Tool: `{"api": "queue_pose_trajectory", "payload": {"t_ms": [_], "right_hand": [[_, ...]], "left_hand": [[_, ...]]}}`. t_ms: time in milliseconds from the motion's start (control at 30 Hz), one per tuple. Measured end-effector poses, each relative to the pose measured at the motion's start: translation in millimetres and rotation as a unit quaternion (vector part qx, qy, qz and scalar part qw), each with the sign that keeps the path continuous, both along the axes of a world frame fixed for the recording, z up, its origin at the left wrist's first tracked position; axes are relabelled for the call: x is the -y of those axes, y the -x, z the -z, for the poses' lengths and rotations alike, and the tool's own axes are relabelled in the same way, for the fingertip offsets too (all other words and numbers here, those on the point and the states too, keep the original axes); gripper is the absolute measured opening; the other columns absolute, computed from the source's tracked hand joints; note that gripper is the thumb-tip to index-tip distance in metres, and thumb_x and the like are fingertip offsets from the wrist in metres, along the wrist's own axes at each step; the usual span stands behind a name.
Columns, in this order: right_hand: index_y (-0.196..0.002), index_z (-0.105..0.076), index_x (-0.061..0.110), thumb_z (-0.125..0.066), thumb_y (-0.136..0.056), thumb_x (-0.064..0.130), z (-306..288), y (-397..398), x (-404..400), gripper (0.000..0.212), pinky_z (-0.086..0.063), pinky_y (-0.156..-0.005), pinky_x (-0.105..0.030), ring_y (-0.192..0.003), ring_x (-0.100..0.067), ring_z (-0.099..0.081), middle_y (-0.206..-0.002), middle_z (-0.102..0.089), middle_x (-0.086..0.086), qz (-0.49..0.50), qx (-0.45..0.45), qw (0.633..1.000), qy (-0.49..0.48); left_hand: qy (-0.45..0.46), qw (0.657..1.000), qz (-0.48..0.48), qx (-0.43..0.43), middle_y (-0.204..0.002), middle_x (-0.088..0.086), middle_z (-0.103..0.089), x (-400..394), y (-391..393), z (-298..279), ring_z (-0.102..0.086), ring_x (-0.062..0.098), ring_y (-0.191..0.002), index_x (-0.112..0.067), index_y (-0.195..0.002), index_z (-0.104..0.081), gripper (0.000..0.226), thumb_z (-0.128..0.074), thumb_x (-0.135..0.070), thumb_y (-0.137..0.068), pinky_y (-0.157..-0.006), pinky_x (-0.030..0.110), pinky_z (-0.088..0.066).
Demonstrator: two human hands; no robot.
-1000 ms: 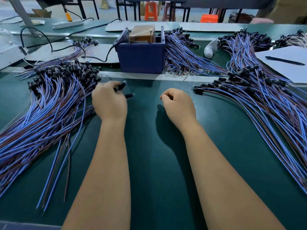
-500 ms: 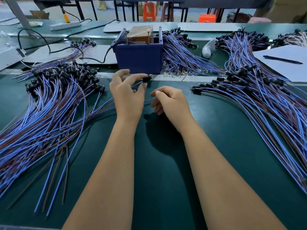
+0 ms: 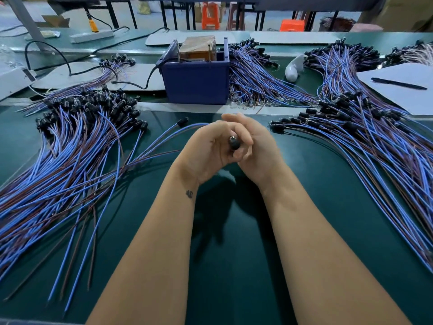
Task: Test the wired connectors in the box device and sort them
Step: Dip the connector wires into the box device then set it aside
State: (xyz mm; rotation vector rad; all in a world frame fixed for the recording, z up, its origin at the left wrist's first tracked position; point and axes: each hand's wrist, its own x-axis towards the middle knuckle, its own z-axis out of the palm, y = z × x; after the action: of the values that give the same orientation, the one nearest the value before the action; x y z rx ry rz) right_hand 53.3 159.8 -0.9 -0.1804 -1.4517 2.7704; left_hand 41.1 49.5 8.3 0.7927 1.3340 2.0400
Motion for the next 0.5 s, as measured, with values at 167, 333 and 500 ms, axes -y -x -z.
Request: {"api": "queue_pose_trajectory", "payload": {"t_ms": [167,333,500], "right_hand": [[-0.097,-0.059,0.002,-0.052,-0.097,0.003,0,1,-6,0.007,-0.059,-0.059,-0.027,-0.065,-0.018,-0.069,-0.080,-0.068,-0.016,0.074,0.008,0.995,0.073],[-0.091,-0.061,0.000,-0.055,-0.093,-0.007,-1,-1,-9,0.009,-0.058,-0.061,-0.022,-0.061,-0.015,-0.070,-0.066,-0.069,-0.011,0.102,-0.003,0.992,0.078],[-0.092,-0.064,0.004,-0.058,-0.092,-0.002,-4,-3,-17,0.009,-0.055,-0.056,-0.016,-0.057,-0.009,-0.066,-0.068,-0.069,-0.007,0.082,0.002,0.993,0.086]], "left_hand": [[0.075,0.991,0.111,0.007,-0.059,0.004,-0.047,4,2,5,-0.045,0.013,-0.057,-0.009,-0.065,-0.073,0.037,-0.038,-0.012,-0.079,-0.056,0.021,-0.035],[0.166,0.962,0.215,-0.032,-0.076,-0.001,-0.065,4,2,6,-0.058,0.010,-0.074,-0.014,-0.085,-0.078,0.040,-0.039,-0.022,-0.085,-0.070,0.021,-0.046],[0.128,0.970,0.201,-0.055,-0.117,0.002,-0.070,21,11,9,-0.057,0.016,-0.120,-0.019,-0.102,-0.076,0.040,-0.041,-0.034,-0.093,-0.107,0.038,-0.040]]}}
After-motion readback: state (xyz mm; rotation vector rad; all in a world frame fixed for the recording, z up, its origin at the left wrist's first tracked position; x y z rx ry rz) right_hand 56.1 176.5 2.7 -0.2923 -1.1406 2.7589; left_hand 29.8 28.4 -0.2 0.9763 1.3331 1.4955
